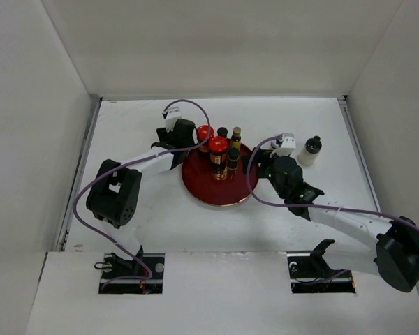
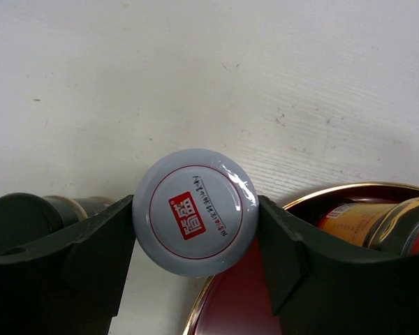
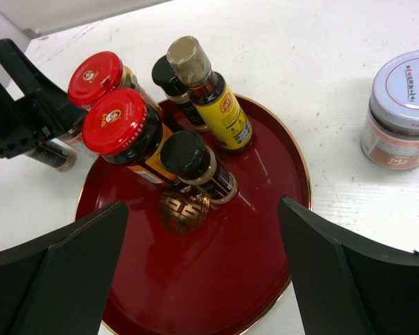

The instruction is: Organize the condiment bottles

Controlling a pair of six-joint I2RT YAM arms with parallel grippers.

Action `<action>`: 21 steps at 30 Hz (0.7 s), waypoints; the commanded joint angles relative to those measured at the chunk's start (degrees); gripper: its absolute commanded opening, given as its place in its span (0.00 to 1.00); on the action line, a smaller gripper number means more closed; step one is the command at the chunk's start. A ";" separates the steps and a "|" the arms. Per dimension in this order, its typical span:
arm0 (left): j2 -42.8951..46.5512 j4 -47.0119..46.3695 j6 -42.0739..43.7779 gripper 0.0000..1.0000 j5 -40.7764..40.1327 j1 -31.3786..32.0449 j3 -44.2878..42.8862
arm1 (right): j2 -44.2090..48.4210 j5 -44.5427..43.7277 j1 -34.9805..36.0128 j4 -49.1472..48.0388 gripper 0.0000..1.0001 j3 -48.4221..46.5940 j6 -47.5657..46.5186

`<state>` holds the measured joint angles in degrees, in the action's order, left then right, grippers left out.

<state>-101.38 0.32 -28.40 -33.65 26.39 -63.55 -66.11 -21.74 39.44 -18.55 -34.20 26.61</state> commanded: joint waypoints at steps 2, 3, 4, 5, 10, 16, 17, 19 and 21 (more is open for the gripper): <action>0.66 -2.86 0.98 0.55 0.78 -0.51 -2.37 | -0.43 1.17 -0.20 -3.78 0.95 -0.70 0.64; 1.27 -3.13 1.07 0.51 0.43 -0.34 -2.02 | -0.51 1.17 -0.20 -3.78 0.95 -0.78 0.64; 1.97 -3.48 1.16 0.48 0.34 -0.16 -1.58 | -0.60 1.26 -0.20 -3.78 0.95 -0.79 0.64; 2.68 -3.57 1.24 0.45 0.34 0.02 -1.40 | -0.78 1.26 -0.20 -3.87 0.95 -0.87 0.64; 8.03 -3.57 1.51 0.41 -0.71 1.07 0.18 | -0.87 1.43 -0.20 -3.95 0.95 -0.87 0.81; 14.71 -2.87 2.21 0.40 -3.09 3.09 2.20 | 0.10 1.52 -0.46 -4.31 0.95 -0.35 0.99; 15.85 -2.78 2.39 0.40 -3.44 3.44 2.64 | 0.27 1.52 -0.55 -4.31 0.95 -0.26 0.99; 17.88 -2.43 2.47 0.39 -3.79 4.23 3.43 | 0.71 1.35 -0.64 -4.31 0.95 -0.08 1.07; 19.90 -1.73 2.30 0.39 -3.97 5.20 4.31 | 1.07 1.26 -0.81 -4.31 0.95 0.09 1.16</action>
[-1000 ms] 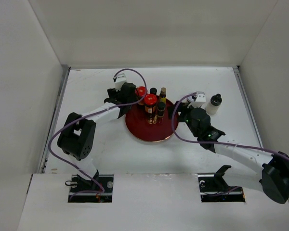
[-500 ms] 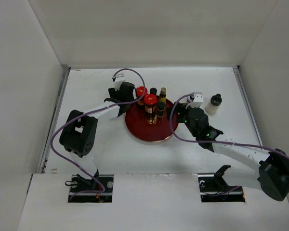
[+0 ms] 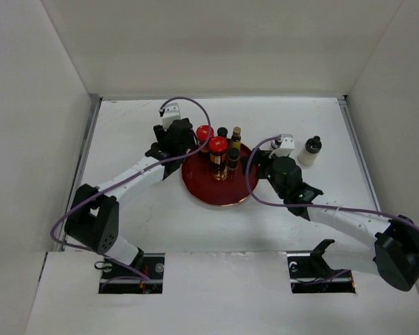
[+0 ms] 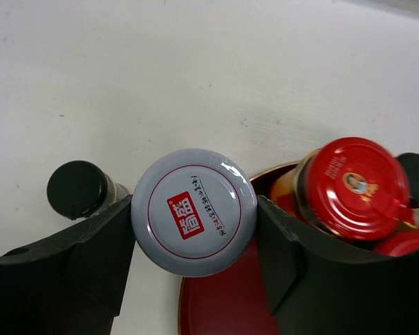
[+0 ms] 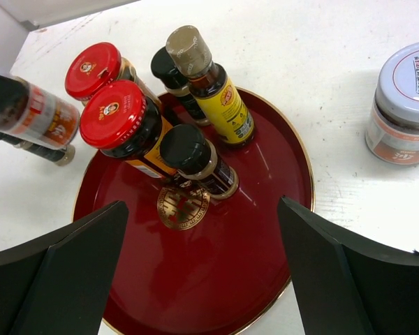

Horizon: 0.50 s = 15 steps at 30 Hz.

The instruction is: Organize the condiment bottles

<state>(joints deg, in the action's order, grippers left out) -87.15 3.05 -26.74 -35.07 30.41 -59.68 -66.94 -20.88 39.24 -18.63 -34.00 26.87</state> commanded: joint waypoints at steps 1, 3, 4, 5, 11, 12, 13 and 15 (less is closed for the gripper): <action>6.64 -4.11 0.38 0.39 -2.55 1.79 0.96 | 2.07 0.41 -0.70 -4.22 0.95 -0.02 0.90; 8.13 -3.75 0.11 0.39 -2.20 3.37 1.84 | 2.34 0.32 -0.88 -4.31 0.95 0.16 1.08; 8.58 -3.32 0.02 0.39 -2.20 4.25 2.11 | 2.34 0.49 -1.14 -4.31 0.95 0.25 1.25; 8.84 -3.05 -0.24 0.39 -2.28 5.04 2.46 | 2.51 0.58 -1.23 -4.31 0.95 0.25 1.25; 5.78 -4.54 -2.70 0.39 -1.14 9.00 3.17 | 2.34 0.58 -1.67 -4.31 0.95 0.34 1.34; 4.98 -5.33 -2.79 0.39 -1.05 9.26 3.25 | 2.34 0.58 -1.67 -4.31 0.95 0.34 1.34; 3.67 -6.38 -2.79 0.39 -0.62 9.70 3.17 | 2.25 0.58 -1.67 -4.31 0.95 0.42 1.34; 1.56 -7.26 -2.88 0.38 0.00 9.88 2.73 | 2.16 0.58 -1.67 -4.31 0.95 0.42 1.34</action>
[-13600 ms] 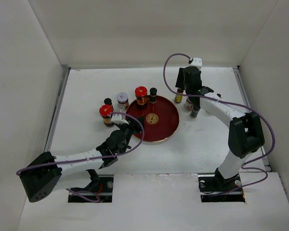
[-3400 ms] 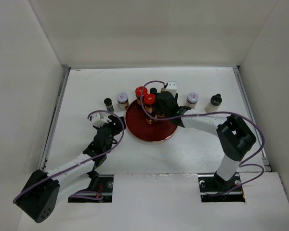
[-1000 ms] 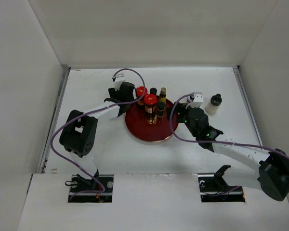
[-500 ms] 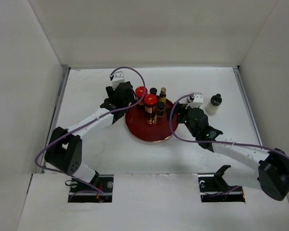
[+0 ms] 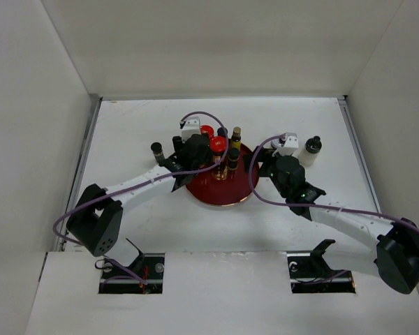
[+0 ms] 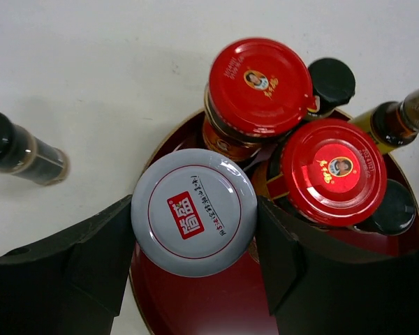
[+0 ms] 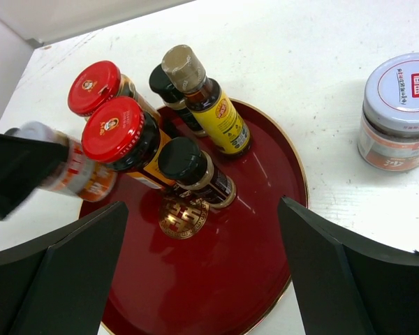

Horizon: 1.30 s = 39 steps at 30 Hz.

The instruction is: Organize the condiment bottles

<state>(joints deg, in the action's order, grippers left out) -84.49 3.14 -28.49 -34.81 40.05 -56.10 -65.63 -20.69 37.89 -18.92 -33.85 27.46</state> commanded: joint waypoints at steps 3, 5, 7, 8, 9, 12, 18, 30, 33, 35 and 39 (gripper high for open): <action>-3.83 -8.67 -1.30 0.38 0.44 0.33 -1.30 | 0.68 0.38 -0.32 -4.02 0.95 0.27 0.84; -5.68 -9.64 -1.13 0.38 0.88 0.33 -1.47 | 0.50 0.38 -0.32 -4.20 0.95 0.27 0.84; -7.09 -9.99 -1.30 0.38 0.97 0.16 -1.56 | 0.41 0.38 -0.32 -4.20 0.95 0.27 0.84; -7.62 -10.08 -1.39 0.38 1.06 0.07 -1.47 | 0.41 0.38 -0.32 -4.20 0.95 0.27 0.84; -7.97 -10.17 -1.48 0.39 1.06 0.15 -1.39 | 0.41 0.38 -0.32 -4.20 0.95 0.27 0.84; -8.50 -10.52 -1.48 0.44 0.62 0.59 -0.86 | 0.15 0.38 -0.49 -4.20 0.96 0.27 0.84; -7.54 -10.61 -1.74 0.69 -0.79 1.12 0.63 | -0.29 0.21 -0.67 -4.20 0.98 0.18 0.84; 4.84 -10.52 -1.48 0.95 -2.11 2.27 6.96 | -0.73 -0.32 -1.46 -4.20 0.98 0.36 0.49; 10.12 -12.18 -1.57 0.95 -2.20 2.09 10.29 | -0.64 -0.58 -1.90 -4.20 0.90 0.45 0.22; 14.07 -15.16 -1.22 0.94 -1.49 2.00 13.80 | -0.47 -1.11 -2.34 -4.20 0.76 0.53 0.05; 22.42 -21.14 -0.86 0.81 -1.05 2.88 21.01 | -0.03 -3.92 -4.35 -3.41 0.36 0.71 -0.39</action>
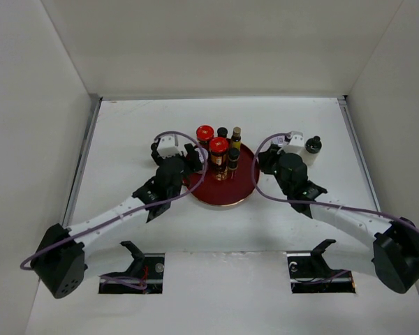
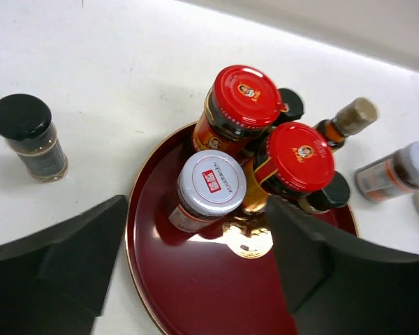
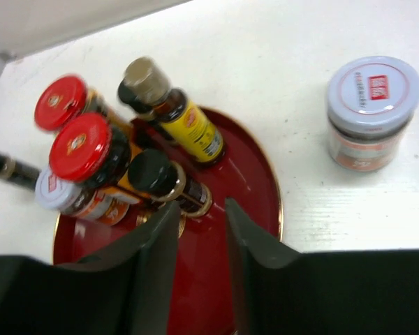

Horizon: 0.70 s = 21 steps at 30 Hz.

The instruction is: Organize the condiment bottles

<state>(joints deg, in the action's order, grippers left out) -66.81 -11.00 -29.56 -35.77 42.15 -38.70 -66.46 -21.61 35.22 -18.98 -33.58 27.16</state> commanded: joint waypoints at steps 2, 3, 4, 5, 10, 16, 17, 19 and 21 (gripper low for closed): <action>8.69 -9.99 -0.23 0.62 -0.09 1.13 7.65 | 0.63 -3.70 -3.53 -2.12 0.32 0.01 0.00; 10.28 -11.31 -0.41 0.50 -0.26 1.31 9.59 | 0.28 -4.23 -4.58 -1.24 0.32 -0.43 0.00; 11.77 -12.71 -0.50 0.42 -0.61 1.48 11.35 | -0.25 -4.93 -5.64 -0.19 0.34 -1.04 -0.09; 12.92 -13.86 -0.58 0.37 -0.70 1.31 12.93 | -1.04 -5.81 -6.95 1.30 0.40 -1.92 -0.61; 16.00 -19.65 -2.69 0.33 -0.53 0.00 20.32 | -7.44 -5.99 -12.59 7.55 0.87 -7.80 -1.93; 15.92 -25.99 -5.24 0.37 0.52 -0.54 25.51 | -17.46 -7.48 -13.99 11.50 0.98 -15.97 -4.22; 15.83 -26.34 -5.42 0.37 0.96 -0.54 25.69 | -19.05 -7.92 -14.69 12.12 0.98 -17.29 -4.30; 15.92 -26.52 -5.77 0.37 1.84 -0.54 25.95 | -21.34 -7.66 -15.84 12.48 0.98 -19.41 -5.00; 16.97 -26.35 -6.29 0.38 2.37 -0.62 26.39 | -23.01 -7.40 -16.11 12.13 0.98 -20.90 -5.62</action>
<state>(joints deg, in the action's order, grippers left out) -51.46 -31.79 -34.04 -34.89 41.76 -12.91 -88.33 -27.55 20.18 -7.25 -50.59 23.31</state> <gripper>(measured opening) 0.372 0.975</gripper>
